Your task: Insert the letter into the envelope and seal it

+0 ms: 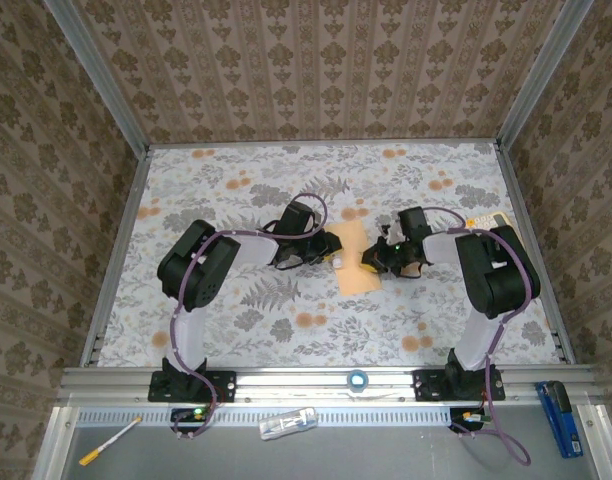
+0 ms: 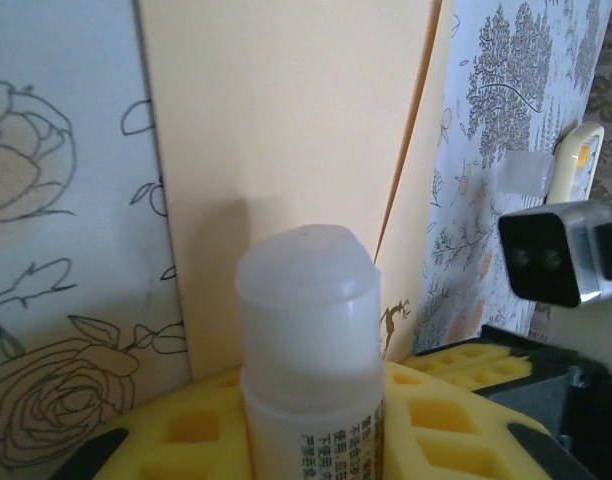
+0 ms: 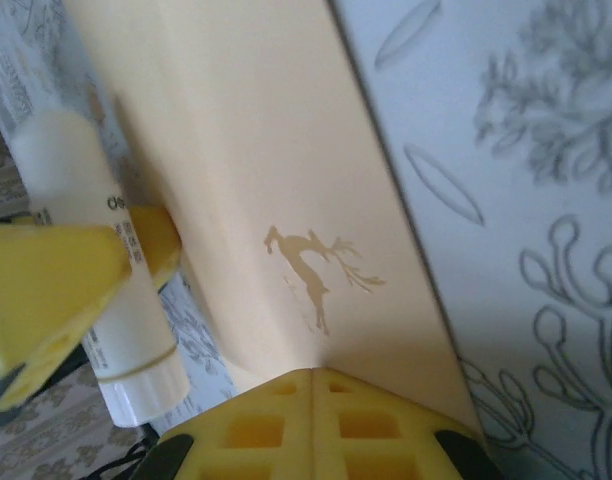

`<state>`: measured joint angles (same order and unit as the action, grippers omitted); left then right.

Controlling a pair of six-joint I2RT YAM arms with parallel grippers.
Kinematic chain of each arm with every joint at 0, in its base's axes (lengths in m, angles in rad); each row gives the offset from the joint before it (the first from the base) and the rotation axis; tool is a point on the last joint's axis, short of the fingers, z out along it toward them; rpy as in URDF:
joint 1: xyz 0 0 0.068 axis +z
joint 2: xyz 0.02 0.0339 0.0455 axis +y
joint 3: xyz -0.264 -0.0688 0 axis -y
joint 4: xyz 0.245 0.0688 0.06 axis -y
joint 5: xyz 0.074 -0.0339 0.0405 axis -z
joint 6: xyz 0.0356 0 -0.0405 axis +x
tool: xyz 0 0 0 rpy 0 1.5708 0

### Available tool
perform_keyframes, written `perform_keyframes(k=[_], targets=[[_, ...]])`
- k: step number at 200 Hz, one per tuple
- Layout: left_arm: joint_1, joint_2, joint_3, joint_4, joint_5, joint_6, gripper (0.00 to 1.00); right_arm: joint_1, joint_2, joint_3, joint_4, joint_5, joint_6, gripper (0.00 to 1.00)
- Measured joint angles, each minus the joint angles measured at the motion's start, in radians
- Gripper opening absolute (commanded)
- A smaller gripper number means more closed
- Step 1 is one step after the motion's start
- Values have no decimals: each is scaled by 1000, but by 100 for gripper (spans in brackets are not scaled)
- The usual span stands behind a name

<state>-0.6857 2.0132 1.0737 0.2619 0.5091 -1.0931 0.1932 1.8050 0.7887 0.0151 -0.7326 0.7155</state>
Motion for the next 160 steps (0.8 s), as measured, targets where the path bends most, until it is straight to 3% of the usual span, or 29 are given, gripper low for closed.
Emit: perform_keyframes(k=[89,160], targets=[[0,0,0,0,0,0,6,-12,-2,-45,99,-38,0,4],[0,0,0,0,0,0,6,-12,121,262,-35,-6,-2,4]])
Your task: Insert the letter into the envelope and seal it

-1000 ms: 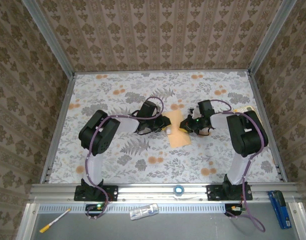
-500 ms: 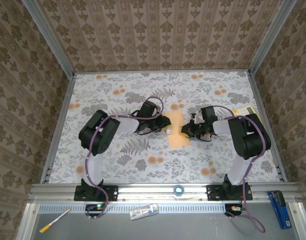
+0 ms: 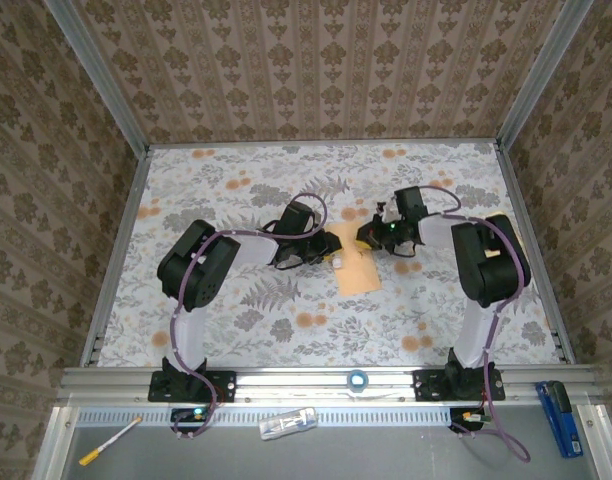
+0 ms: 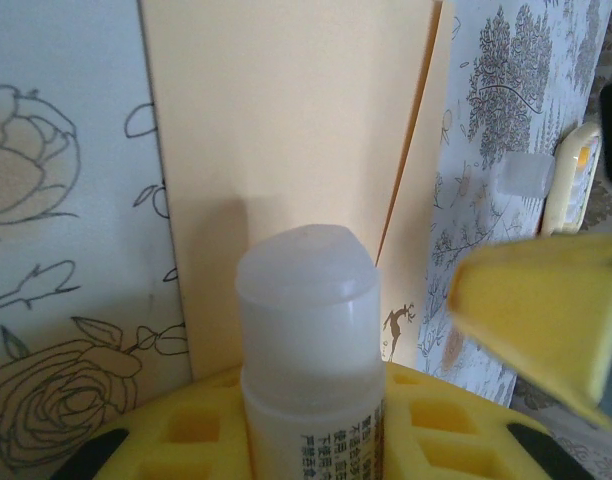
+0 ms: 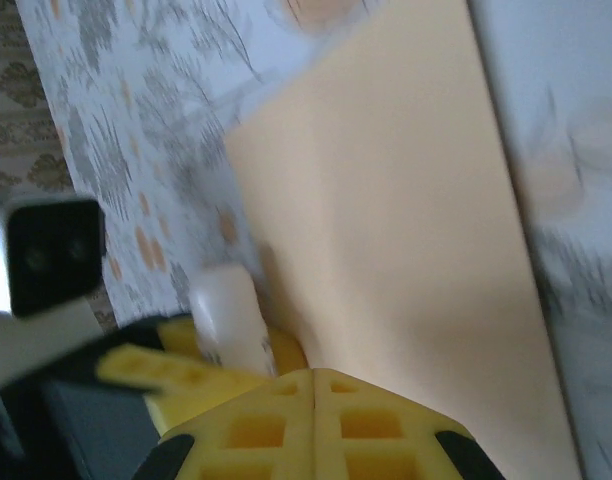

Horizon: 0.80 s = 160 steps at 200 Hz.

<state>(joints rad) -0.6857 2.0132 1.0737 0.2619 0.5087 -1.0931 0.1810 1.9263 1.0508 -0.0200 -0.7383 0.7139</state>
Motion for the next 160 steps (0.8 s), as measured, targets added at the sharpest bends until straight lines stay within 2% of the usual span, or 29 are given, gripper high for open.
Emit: perform_keyframes(k=[45,116,160], targets=[[0,-1,0,-3,0,2,6,0,146,110,-3,-8,-5,4],[0,-10,1,-34,-1,17,6,-8,152,109,19,-27,-3,4],[0,-10,2,-37,0,17,6,-9,102,66,15,-26,6,4]])
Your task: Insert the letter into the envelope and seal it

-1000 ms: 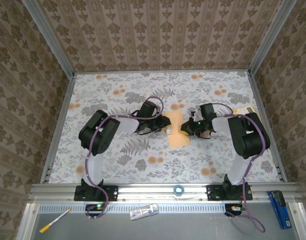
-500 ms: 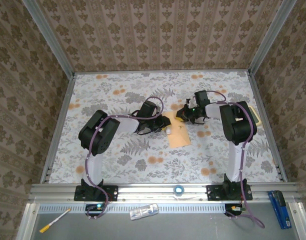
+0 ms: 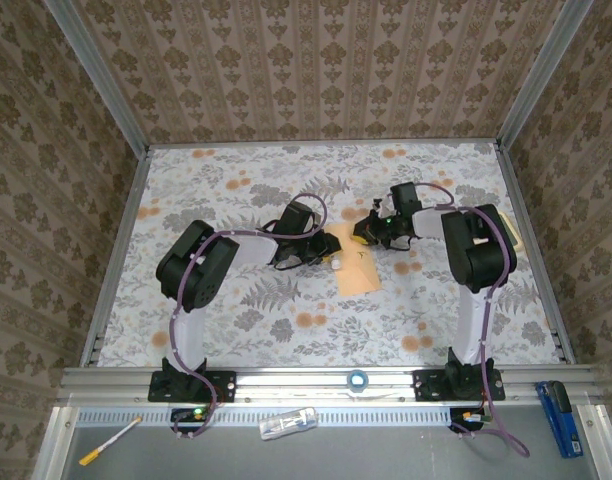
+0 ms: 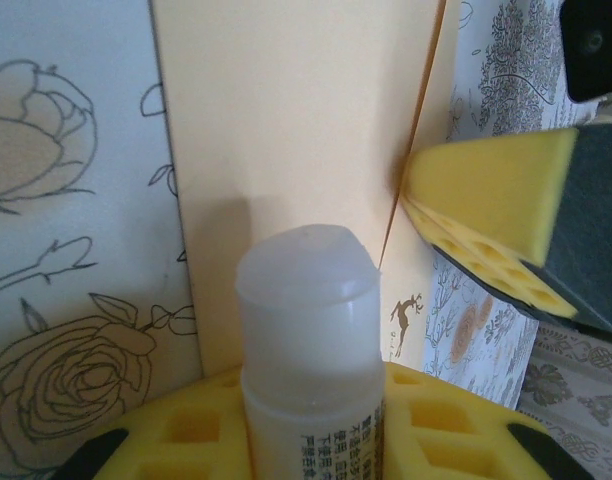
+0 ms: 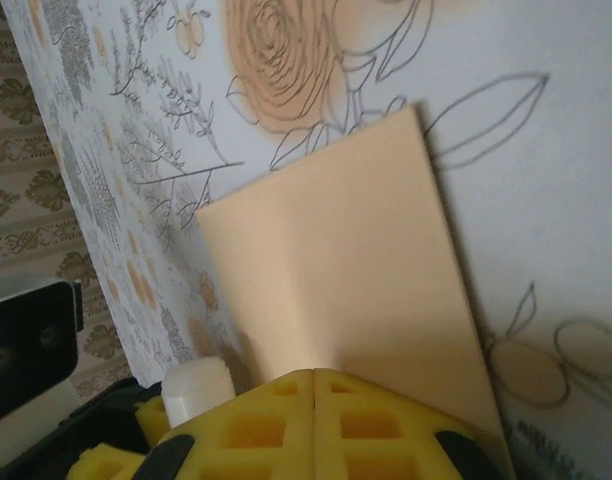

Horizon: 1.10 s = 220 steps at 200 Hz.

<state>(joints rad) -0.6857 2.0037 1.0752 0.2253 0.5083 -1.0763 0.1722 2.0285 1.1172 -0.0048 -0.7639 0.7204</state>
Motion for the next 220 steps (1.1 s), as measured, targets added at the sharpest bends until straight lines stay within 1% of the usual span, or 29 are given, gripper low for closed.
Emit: perform_keyframes(k=[42,82,136,170,220], targets=[[0,0,0,0,0,0,6,0,-79,-82,16,0,25,4],[0,0,0,0,0,0,6,0,-93,-172,44,-8,43,5],[0,0,0,2,0,0,6,-6,-105,-206,77,-24,35,5],[0,0,0,2,0,0,6,-6,-125,-217,61,-22,35,5],[0,0,0,2,0,0,6,-6,-227,-217,7,-23,43,5]])
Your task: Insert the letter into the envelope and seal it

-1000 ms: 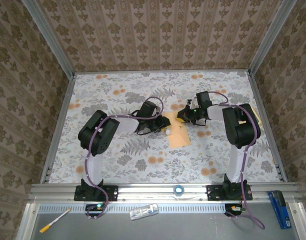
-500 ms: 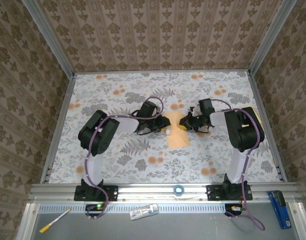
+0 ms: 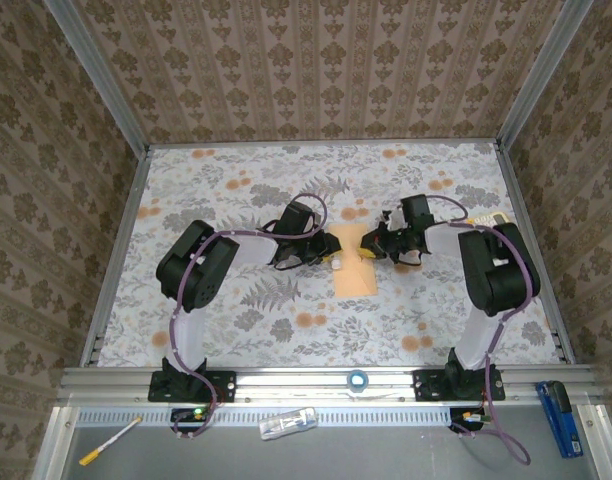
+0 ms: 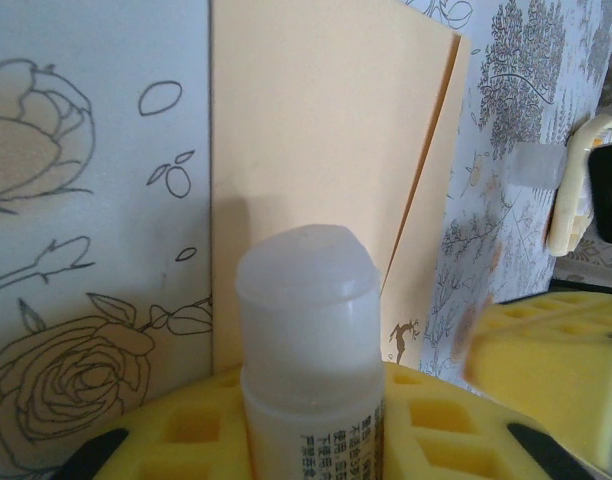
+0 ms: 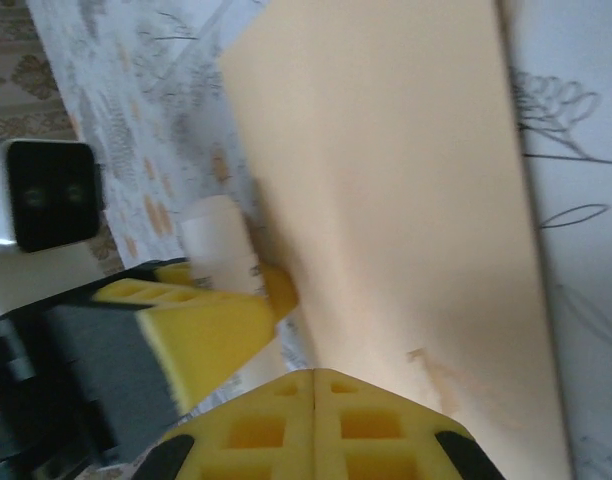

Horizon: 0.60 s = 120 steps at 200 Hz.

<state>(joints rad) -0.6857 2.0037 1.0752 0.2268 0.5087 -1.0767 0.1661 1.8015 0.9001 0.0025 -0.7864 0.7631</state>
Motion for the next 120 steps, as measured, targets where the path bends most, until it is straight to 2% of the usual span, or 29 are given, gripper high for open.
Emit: perform_keyframes(k=[50,120], targets=[[0,0,1,-1,0,0,6,6,-82,-41,-4,0,3,5],[0,0,15,-26,1,0,5,29,-52,-157,44,0,37,5]])
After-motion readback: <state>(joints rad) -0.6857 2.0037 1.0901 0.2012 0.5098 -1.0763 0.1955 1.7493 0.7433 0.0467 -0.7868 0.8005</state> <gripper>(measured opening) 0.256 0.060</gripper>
